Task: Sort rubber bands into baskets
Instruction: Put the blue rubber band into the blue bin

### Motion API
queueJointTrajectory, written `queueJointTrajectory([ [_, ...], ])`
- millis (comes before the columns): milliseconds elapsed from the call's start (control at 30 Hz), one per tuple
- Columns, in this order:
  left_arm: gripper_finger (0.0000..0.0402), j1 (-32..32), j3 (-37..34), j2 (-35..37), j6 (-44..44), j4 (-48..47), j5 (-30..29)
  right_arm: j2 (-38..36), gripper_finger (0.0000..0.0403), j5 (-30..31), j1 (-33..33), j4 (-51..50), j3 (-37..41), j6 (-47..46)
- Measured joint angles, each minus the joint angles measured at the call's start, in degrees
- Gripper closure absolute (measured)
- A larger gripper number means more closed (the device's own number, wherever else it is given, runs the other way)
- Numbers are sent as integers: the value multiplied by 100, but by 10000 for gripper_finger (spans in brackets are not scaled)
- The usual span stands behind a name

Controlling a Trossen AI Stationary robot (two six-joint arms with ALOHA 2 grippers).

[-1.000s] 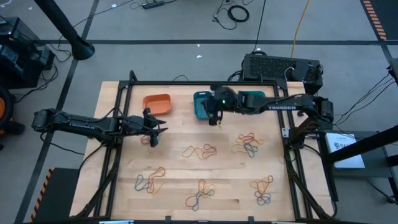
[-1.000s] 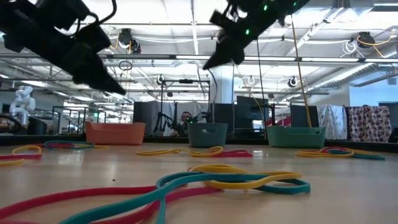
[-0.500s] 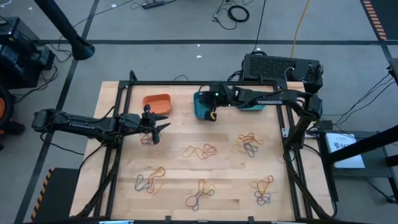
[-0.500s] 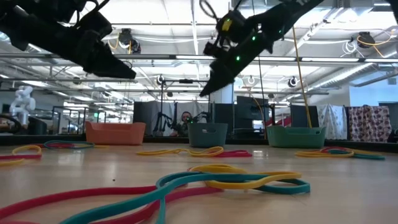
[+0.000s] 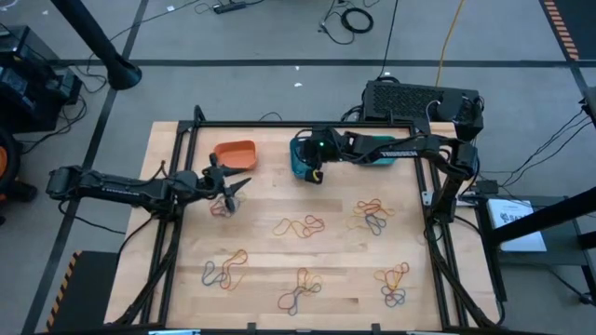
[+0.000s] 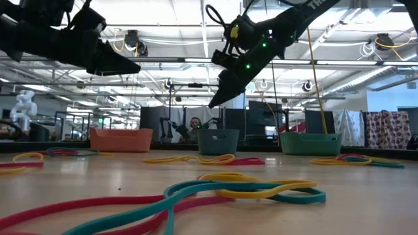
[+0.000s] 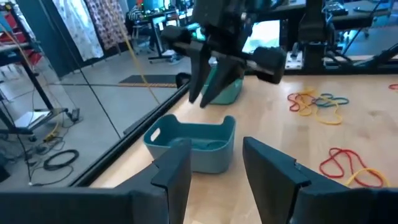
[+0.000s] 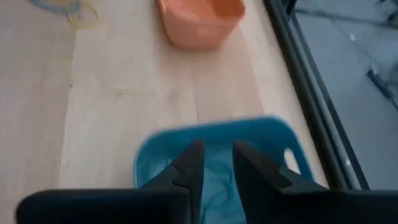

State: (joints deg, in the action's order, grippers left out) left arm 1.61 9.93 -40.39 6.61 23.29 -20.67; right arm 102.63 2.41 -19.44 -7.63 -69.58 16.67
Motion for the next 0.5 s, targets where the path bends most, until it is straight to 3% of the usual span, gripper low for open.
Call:
queueJointTrajectory([
  [133, 249, 0, 0, 31, 65, -324, 25, 2, 298, 534, 12, -932, -279, 30],
  [200, 249, 0, 0, 29, 86, -498, 25, 2, 290, 637, 29, -1852, -600, -123],
  [500, 249, 0, 0, 29, -17, -447, 23, 0, 282, 11, 302, -5155, -1543, -1399],
])
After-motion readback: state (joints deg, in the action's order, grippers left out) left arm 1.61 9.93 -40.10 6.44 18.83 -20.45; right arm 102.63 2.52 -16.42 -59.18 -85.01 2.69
